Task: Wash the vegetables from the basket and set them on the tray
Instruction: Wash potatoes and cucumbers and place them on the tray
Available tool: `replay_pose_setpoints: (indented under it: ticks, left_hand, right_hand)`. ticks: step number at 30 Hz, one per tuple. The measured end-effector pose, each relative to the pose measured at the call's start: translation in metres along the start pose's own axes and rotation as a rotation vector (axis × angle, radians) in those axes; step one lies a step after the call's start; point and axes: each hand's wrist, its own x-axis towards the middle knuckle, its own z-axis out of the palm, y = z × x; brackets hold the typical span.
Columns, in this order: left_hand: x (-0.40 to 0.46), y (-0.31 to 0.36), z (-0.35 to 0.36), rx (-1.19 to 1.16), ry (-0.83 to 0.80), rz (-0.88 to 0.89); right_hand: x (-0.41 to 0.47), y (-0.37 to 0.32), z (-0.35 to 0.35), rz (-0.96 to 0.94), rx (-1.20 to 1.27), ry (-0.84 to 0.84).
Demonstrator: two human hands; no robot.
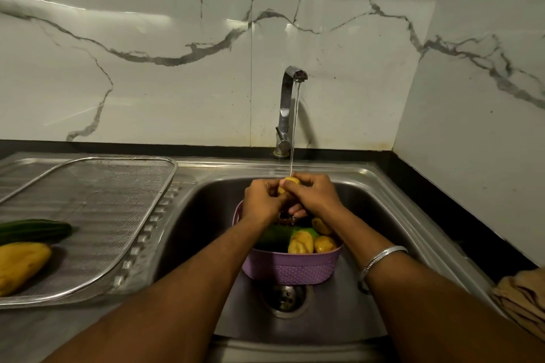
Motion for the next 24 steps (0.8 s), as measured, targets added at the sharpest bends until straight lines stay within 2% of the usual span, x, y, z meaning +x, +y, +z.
replay_pose_setpoints:
  ticks: [3,7,9,14,18,24]
  left_hand:
    - [0.001,0.002,0.005,0.006,0.029,-0.021]
    - [-0.003,0.006,0.006,-0.024,0.009,-0.018]
    - [-0.004,0.006,0.005,-0.045,0.023,-0.037]
    - [-0.002,0.002,0.001,-0.058,0.041,-0.056]
    - [0.000,0.002,0.006,0.046,0.054,-0.010]
    - [-0.002,0.005,0.007,0.013,0.014,0.020]
  right_hand:
    - [-0.005,0.002,0.000,-0.049,-0.088,0.157]
    - [-0.003,0.004,0.005,-0.024,-0.059,0.242]
    - [0.000,0.004,0.006,-0.009,-0.011,0.228]
    - [0.009,0.004,0.008,0.047,0.063,-0.002]
    - [0.004,0.000,0.003,0.006,0.066,0.089]
    - [0.000,0.001,0.002,-0.030,-0.008,0.255]
